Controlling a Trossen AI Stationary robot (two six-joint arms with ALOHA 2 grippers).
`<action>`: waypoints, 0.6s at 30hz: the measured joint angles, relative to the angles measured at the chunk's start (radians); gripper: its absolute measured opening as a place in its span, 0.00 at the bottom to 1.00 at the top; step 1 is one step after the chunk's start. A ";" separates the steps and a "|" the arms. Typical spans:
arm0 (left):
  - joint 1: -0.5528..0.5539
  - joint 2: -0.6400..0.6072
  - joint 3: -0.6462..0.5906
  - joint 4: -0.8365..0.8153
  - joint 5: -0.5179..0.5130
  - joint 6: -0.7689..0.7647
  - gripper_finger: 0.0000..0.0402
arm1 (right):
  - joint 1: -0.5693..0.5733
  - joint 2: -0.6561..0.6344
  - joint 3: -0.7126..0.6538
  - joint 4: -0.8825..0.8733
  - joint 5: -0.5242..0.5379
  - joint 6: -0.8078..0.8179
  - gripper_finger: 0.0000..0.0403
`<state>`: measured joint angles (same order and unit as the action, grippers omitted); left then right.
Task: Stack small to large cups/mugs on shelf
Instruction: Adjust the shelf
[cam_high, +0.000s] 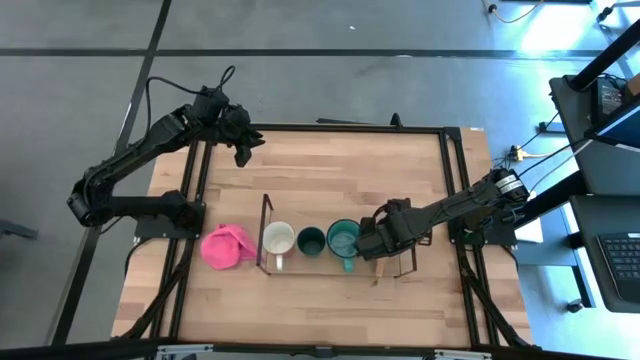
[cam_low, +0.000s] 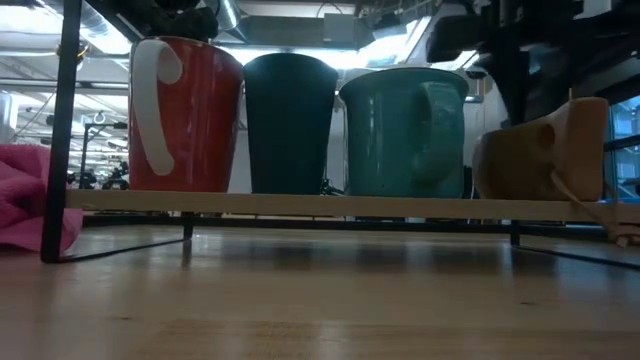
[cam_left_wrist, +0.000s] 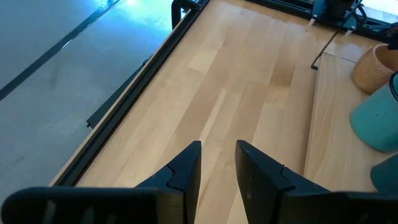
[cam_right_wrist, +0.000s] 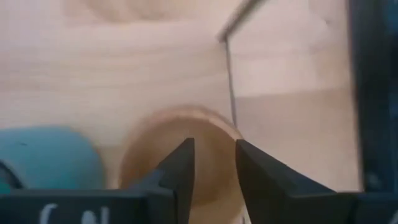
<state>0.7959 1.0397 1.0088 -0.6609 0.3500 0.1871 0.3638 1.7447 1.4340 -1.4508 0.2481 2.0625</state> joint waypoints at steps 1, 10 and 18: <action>0.000 0.000 0.000 0.000 0.000 0.000 0.23 | 0.000 0.000 0.002 0.006 0.023 -0.004 0.28; 0.000 0.000 0.000 0.000 0.001 -0.016 0.23 | -0.002 0.000 0.062 0.038 0.138 -0.025 0.17; 0.000 0.000 0.000 0.000 0.003 -0.019 0.23 | -0.002 0.000 0.163 -0.021 0.334 -0.028 0.02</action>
<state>0.7959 1.0397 1.0088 -0.6605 0.3532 0.1677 0.3618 1.7447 1.5971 -1.4716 0.5817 2.0342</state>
